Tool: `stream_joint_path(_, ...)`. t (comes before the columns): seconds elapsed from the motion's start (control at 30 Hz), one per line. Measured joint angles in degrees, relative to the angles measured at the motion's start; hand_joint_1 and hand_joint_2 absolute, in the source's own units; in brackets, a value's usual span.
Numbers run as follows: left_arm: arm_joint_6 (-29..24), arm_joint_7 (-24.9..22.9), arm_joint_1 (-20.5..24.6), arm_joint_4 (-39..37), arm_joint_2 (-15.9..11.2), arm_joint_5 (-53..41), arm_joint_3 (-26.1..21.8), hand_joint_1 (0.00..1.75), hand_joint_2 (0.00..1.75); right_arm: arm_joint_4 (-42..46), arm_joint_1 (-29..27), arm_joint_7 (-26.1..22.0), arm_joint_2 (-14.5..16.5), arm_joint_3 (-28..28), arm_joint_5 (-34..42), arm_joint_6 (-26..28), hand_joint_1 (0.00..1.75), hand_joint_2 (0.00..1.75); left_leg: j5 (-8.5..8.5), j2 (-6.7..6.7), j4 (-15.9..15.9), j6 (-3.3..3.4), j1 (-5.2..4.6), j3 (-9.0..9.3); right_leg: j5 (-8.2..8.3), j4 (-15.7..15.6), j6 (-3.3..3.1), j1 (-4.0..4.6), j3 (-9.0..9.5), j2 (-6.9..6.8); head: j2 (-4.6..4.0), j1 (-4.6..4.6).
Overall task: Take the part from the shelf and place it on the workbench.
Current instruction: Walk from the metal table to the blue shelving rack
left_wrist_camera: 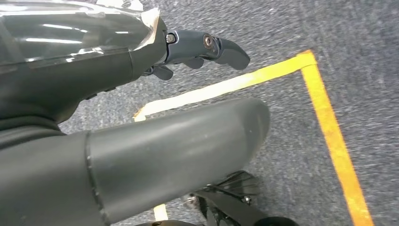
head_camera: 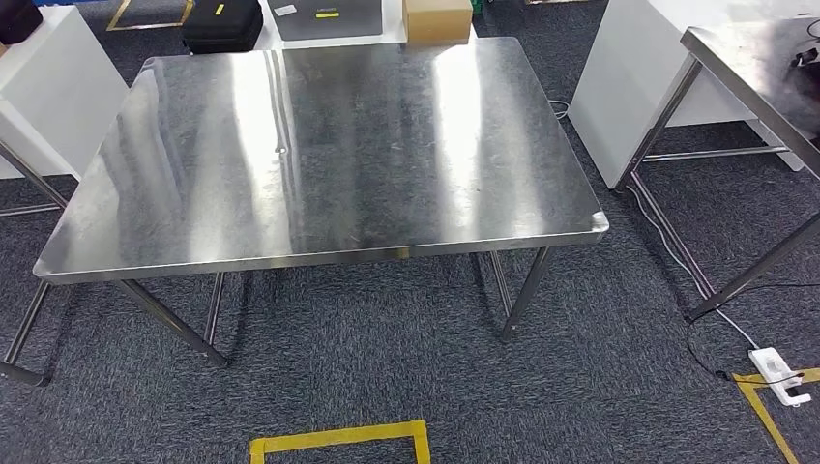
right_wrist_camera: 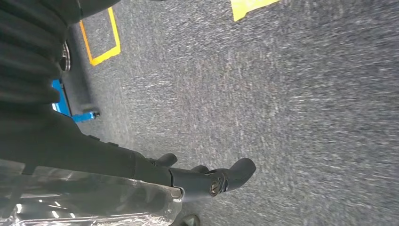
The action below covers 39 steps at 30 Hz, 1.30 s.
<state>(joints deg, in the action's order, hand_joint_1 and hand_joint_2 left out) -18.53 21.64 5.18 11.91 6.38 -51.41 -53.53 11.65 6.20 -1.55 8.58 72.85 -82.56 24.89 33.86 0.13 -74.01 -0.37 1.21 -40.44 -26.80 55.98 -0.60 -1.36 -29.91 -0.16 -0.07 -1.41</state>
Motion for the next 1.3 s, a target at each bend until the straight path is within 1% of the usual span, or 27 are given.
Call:
stream_joint_path(0.03, 0.0, -0.2, 0.1, 0.0, 0.0, -0.1, 0.0, 0.0, 0.0, 0.0, 0.0, 0.0, 0.0, 0.0, 0.1, -0.1, 0.0, 1.75, -0.61, 0.0, 1.0, 0.01, 0.07, 1.24, 0.2, 0.1, 0.15, 0.0, -0.39, 0.03, 0.0, 0.0)
stream_joint_path(0.13, 0.4, -0.6, 0.7, 0.0, 0.0, -0.5, 0.0, 0.0, 0.0, 0.0, 0.0, 0.1, -0.1, 0.0, 0.5, -0.1, 0.0, 1.75, -4.42, -0.17, 12.5, 0.47, 0.09, 8.88, 0.64, 0.6, 0.76, 0.11, -1.06, 0.1, 0.0, -0.01)
stream_joint_path(0.17, 0.5, -0.7, 0.9, 0.0, 0.0, -0.7, 0.1, 0.0, 0.0, 0.0, 0.1, 0.2, -0.1, 0.0, 0.7, -0.1, 0.0, 1.75, -5.06, -0.25, 15.2, 0.73, -0.02, 10.46, 0.81, 0.7, 1.04, 0.27, -1.23, 0.08, 0.0, -0.09)
stream_joint_path(0.2, 0.6, -0.9, 1.2, 0.0, 0.0, -0.8, 0.1, 0.0, 0.0, 0.0, 0.2, 0.3, -0.1, 0.0, 0.8, -0.1, 0.0, 1.75, -5.26, -0.33, 16.4, 1.04, -0.22, 11.0, 1.02, 0.8, 1.39, 0.41, -1.43, 0.06, 0.0, -0.16)
stream_joint_path(0.27, 0.7, -1.2, 1.4, 0.0, 0.1, -1.1, 0.2, 0.0, 0.0, 0.0, 0.3, 0.6, -0.2, 0.1, 1.2, -0.1, 0.0, 1.75, -5.84, -0.27, 16.5, 1.86, -0.62, 10.56, 1.62, 0.6, 2.33, 0.57, -1.87, 0.07, 0.0, -0.28)
stream_joint_path(0.33, 0.8, -1.5, 1.7, 0.0, 0.2, -1.3, 0.2, 0.0, 0.0, 0.0, 0.2, 1.0, -0.2, 0.1, 1.3, -0.1, 0.0, 1.75, -6.96, 0.04, 17.0, 3.05, -0.69, 9.9, 0.7, 1.8, 2.79, 0.55, -2.85, 0.12, 0.0, -0.35)
stream_joint_path(0.37, 0.8, -1.6, 1.8, 0.0, 0.3, -1.3, 0.2, 0.0, 0.0, 0.0, 0.2, 1.1, -0.3, 0.2, 1.3, -0.1, 0.0, 1.75, -7.59, 0.19, 17.2, 3.63, -0.67, 9.43, -0.97, 3.8, 2.59, 0.57, -3.82, 0.14, 0.0, -0.47)
stream_joint_path(0.43, 1.0, -1.7, 1.9, 0.0, 0.3, -1.4, 0.2, 0.0, 0.0, 0.0, 0.3, 1.3, -0.3, 0.2, 1.3, -0.1, 0.0, 1.75, -8.59, 0.4, 17.3, 4.28, -0.78, 8.15, -5.71, 11.0, 1.85, 0.46, -6.44, 0.14, 0.0, -0.73)
stream_joint_path(0.47, 1.0, -1.7, 1.9, 0.0, 0.4, -1.4, 0.2, 0.0, 0.0, 0.0, 0.3, 1.4, -0.3, 0.2, 1.3, -0.1, 0.0, 1.75, -9.06, 0.5, 17.3, 4.35, -0.89, 7.47, -7.55, 14.6, 1.81, 0.43, -7.47, 0.14, 0.0, -0.84)
stream_joint_path(0.5, 1.1, -1.7, 1.9, 0.0, 0.4, -1.4, 0.2, 0.0, 0.0, 0.0, 0.3, 1.4, -0.3, 0.2, 1.3, -0.1, 0.0, 1.75, -9.55, 0.58, 17.3, 4.35, -0.98, 6.8, -8.45, 16.9, 2.04, 0.42, -7.72, 0.14, 0.0, -0.9)
stream_joint_path(0.53, 1.1, -1.7, 1.9, 0.0, 0.5, -1.4, 0.2, 0.0, 0.0, 0.0, 0.3, 1.4, -0.4, 0.3, 1.3, 0.0, 0.0, 1.75, -10.04, 0.64, 17.2, 4.31, -1.07, 6.14, -8.31, 16.9, 2.45, 0.44, -6.84, 0.14, 0.0, -0.94)
stream_joint_path(0.57, 1.1, -1.8, 1.9, 0.0, 0.6, -1.4, 0.2, 0.0, 0.0, 0.0, 0.3, 1.4, -0.4, 0.3, 1.3, 0.0, 0.0, 1.75, -10.55, 0.66, 17.2, 4.21, -1.15, 5.54, -7.34, 14.6, 2.9, 0.46, -4.75, 0.13, 0.0, -0.98)
stream_joint_path(0.63, 1.1, -1.9, 1.9, 0.0, 0.7, -1.4, 0.2, 0.0, 0.0, 0.0, 0.5, 1.3, -0.5, 0.3, 1.3, 0.0, 0.0, 1.75, -11.49, 0.65, 17.1, 3.86, -1.34, 4.6, -5.25, 5.5, 3.14, 0.62, 1.47, 0.12, 0.0, -1.02)
stream_joint_path(0.67, 1.1, -1.9, 1.9, 0.0, 0.8, -1.4, 0.2, 0.0, 0.0, 0.0, 0.5, 1.3, -0.6, 0.3, 1.3, 0.0, 0.0, 1.75, -11.98, 0.65, 17.2, 3.59, -1.41, 4.36, -4.58, 1.7, 2.84, 0.9, 3.91, 0.13, 0.0, -0.96)
stream_joint_path(0.7, 1.1, -1.9, 2.0, 0.0, 0.9, -1.4, 0.2, 0.0, 0.0, 0.0, 0.6, 1.3, -0.6, 0.3, 1.3, 0.1, 0.0, 1.75, -12.43, 0.66, 17.2, 3.3, -1.47, 4.24, -4.31, -0.7, 2.44, 1.14, 5.2, 0.16, 0.0, -0.95)
stream_joint_path(0.77, 1.1, -1.9, 2.0, 0.0, 1.0, -1.4, 0.2, 0.0, 0.0, 0.0, 0.6, 1.4, -0.6, 0.3, 1.3, 0.2, 0.0, 1.75, -13.4, 0.64, 17.5, 2.64, -1.49, 4.13, -3.71, -1.7, 1.62, 1.48, 5.06, 0.23, 0.0, -0.93)
stream_joint_path(0.83, 1.1, -2.0, 1.9, 0.0, 1.0, -1.4, 0.2, 0.0, 0.0, 0.0, 0.6, 1.6, -0.6, 0.3, 1.3, 0.2, 0.0, 1.75, -12.56, 0.35, 16.9, 1.96, -1.31, 3.48, -2.72, -1.9, 0.61, 0.8, 4.18, 0.13, 0.0, -0.95)
stream_joint_path(0.87, 1.1, -2.0, 1.8, 0.0, 1.0, -1.4, 0.2, 0.0, 0.0, 0.0, 0.6, 1.6, -0.6, 0.3, 1.3, 0.2, 0.0, 1.75, -10.54, 0.18, 15.4, 1.62, -1.19, 2.86, -2.06, -2.0, 0.01, 0.46, 3.68, 0.03, 0.0, -0.83)
stream_joint_path(0.93, 1.1, -2.0, 1.8, 0.0, 1.0, -1.4, 0.2, 0.0, 0.0, 0.0, 0.6, 1.7, -0.6, 0.3, 1.3, 0.3, 0.0, 1.75, -4.4, -0.03, 8.7, 0.98, -0.79, 1.0, -0.79, -1.9, -0.68, 0.29, 2.48, -0.11, 0.0, -0.57)
stream_joint_path(0.97, 1.1, -2.1, 1.8, 0.0, 1.0, -1.4, 0.2, 0.0, 0.0, 0.0, 0.6, 1.7, -0.6, 0.3, 1.4, 0.3, 0.0, 1.75, -2.0, -0.04, 4.8, 0.67, -0.6, 0.15, -0.22, -1.8, -0.71, 0.31, 1.81, -0.16, 0.0, -0.51)
stream_joint_path(1.0, 1.1, -2.1, 1.8, 0.0, 1.0, -1.4, 0.2, 0.0, 0.0, 0.0, 0.5, 1.7, -0.6, 0.3, 1.4, 0.3, 0.0, 1.75, -0.82, -0.04, 1.8, 0.4, -0.4, -0.21, 0.3, -1.6, -0.58, 0.32, 1.09, -0.17, 0.0, -0.49)
stream_joint_path(1.03, 1.1, -2.1, 1.8, 0.0, 1.0, -1.4, 0.2, 0.0, 0.0, 0.0, 0.5, 1.7, -0.6, 0.3, 1.4, 0.3, 0.0, 1.75, -0.88, -0.02, 0.7, 0.18, -0.19, 0.35, 0.73, -1.3, -0.38, 0.29, 0.32, -0.17, 0.0, -0.46)
stream_joint_path(1.07, 1.1, -2.1, 1.8, 0.0, 1.0, -1.4, 0.2, 0.0, 0.0, 0.0, 0.4, 1.7, -0.6, 0.4, 1.4, 0.3, 0.0, 1.75, -1.91, -0.01, 1.9, 0.03, 0.04, 2.07, 1.07, -1.0, -0.14, 0.23, -0.46, -0.15, 0.0, -0.45)
stream_joint_path(1.13, 1.1, -2.1, 1.8, 0.0, 1.0, -1.4, 0.3, 0.0, 0.0, 0.0, 0.4, 1.7, -0.6, 0.4, 1.4, 0.3, 0.0, 1.75, -4.02, -0.09, 9.5, -0.07, 0.4, 7.96, 1.49, -0.1, 0.4, 0.13, -1.8, -0.11, 0.0, -0.38)
stream_joint_path(1.2, 1.1, -2.1, 1.9, 0.0, 1.0, -1.4, 0.3, 0.0, 0.0, 0.0, 0.5, 1.7, -0.6, 0.4, 1.4, 0.3, 0.0, 1.75, -4.44, -0.37, 15.7, 0.3, 0.29, 12.03, 1.95, 0.6, 1.13, 0.26, -2.67, -0.11, 0.0, -0.37)
stream_joint_path(1.23, 1.1, -2.1, 1.9, 0.0, 1.0, -1.4, 0.3, 0.0, 0.0, 0.0, 0.5, 1.7, -0.6, 0.4, 1.4, 0.3, 0.0, 1.75, -4.2, -0.48, 16.8, 0.58, 0.07, 12.49, 2.25, 0.7, 1.59, 0.32, -2.92, -0.12, 0.0, -0.34)
stream_joint_path(1.3, 1.1, -2.1, 1.9, 0.0, 1.0, -1.4, 0.3, 0.0, 0.0, 0.0, 0.5, 1.7, -0.6, 0.4, 1.4, 0.3, 0.0, 1.75, -4.83, -0.41, 17.1, 1.54, -0.22, 11.88, 2.92, 0.6, 2.68, 0.46, -3.19, -0.11, 0.0, -0.38)
